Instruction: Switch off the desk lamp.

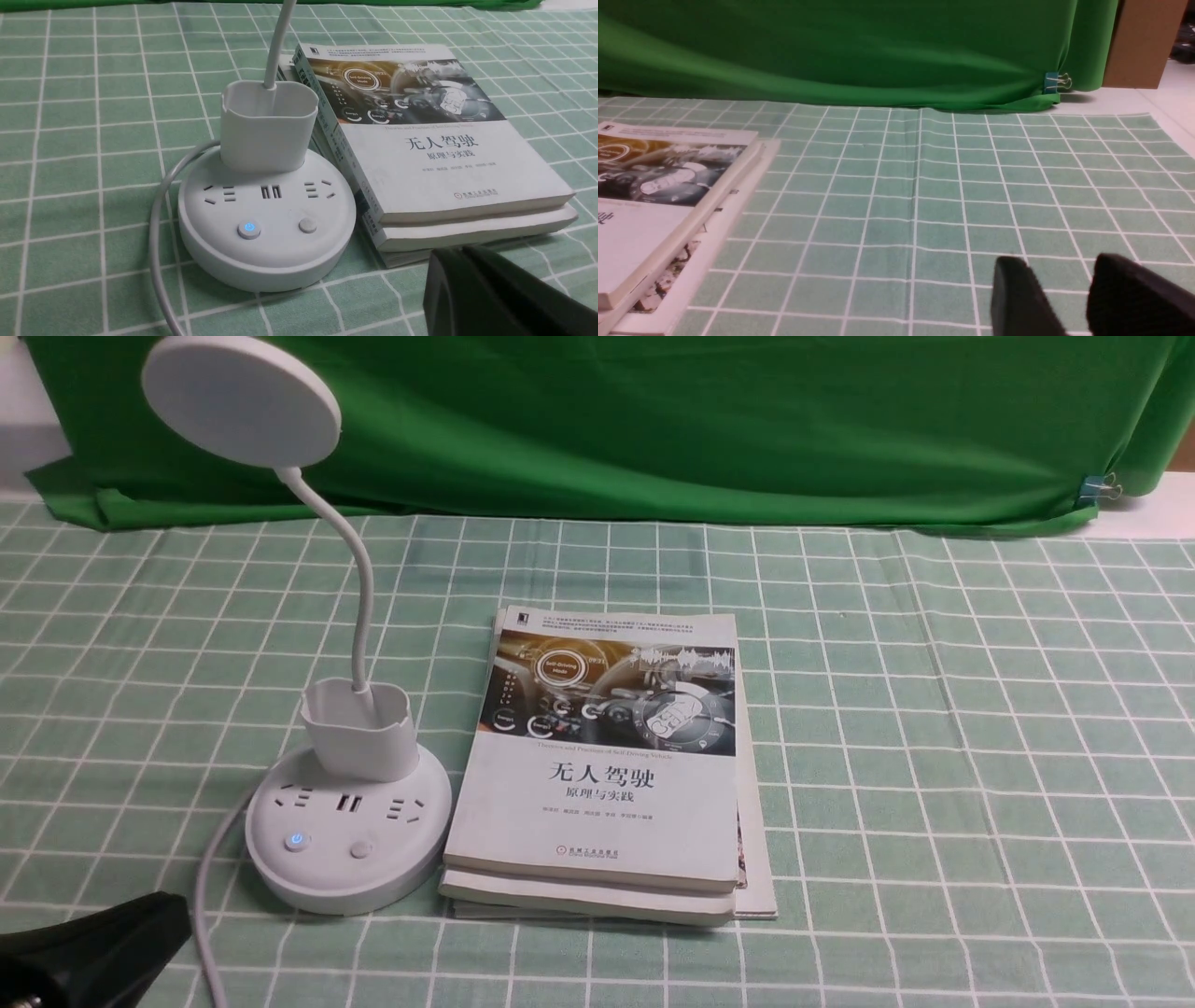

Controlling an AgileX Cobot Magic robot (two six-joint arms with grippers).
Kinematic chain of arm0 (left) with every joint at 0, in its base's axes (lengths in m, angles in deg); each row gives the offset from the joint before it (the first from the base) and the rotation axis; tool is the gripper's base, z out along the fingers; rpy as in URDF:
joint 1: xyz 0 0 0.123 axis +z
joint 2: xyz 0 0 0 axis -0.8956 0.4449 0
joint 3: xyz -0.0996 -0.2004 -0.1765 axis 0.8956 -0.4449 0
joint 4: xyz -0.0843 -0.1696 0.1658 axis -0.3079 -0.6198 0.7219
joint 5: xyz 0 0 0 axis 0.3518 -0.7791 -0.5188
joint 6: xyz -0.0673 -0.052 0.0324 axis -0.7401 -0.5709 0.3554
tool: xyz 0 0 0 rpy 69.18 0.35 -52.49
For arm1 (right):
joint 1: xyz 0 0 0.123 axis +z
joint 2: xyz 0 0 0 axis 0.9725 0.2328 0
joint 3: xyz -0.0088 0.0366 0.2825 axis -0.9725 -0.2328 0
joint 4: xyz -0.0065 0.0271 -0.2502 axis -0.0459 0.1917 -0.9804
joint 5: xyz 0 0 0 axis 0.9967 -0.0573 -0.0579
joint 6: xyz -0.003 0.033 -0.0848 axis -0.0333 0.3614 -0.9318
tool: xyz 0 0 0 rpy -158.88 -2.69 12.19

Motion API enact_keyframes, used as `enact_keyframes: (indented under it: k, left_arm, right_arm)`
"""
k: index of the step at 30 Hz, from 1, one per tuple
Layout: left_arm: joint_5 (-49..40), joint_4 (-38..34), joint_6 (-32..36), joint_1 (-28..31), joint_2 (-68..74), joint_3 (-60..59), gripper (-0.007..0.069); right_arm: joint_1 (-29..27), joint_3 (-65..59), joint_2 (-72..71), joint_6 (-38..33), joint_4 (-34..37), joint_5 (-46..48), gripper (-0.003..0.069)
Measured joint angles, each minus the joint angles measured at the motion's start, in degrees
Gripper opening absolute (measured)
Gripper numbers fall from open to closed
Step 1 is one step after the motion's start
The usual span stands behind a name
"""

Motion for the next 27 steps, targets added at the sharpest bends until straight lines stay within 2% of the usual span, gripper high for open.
enact_keyframes:
  k: [5,10,14,20,27]
  left_arm:
    - [-0.07,0.83,0.0,0.0,-0.05,0.0,0.0001]
    - [1.91,4.73,-0.28,0.26,-1.52,-0.81,0.0001]
    - [7.84,5.17,-0.66,5.33,-7.91,-5.39,0.0001]
    - [8.68,3.05,-1.35,13.85,-15.82,-12.79,0.0001]
    - [5.34,-1.23,-1.47,15.53,-18.68,-14.9,0.0001]
  right_arm:
    - [0.0,0.0,0.0,0.0,0.0,0.0,0.0242]
    - [0.0,0.0,0.0,0.0,0.0,0.0,0.0242]
    - [0.0,0.0,0.0,0.0,0.0,0.0,0.0242]
    - [0.0,0.0,0.0,0.0,0.0,0.0,0.0242]
    - [0.0,0.0,0.0,0.0,0.0,0.0,0.0242]
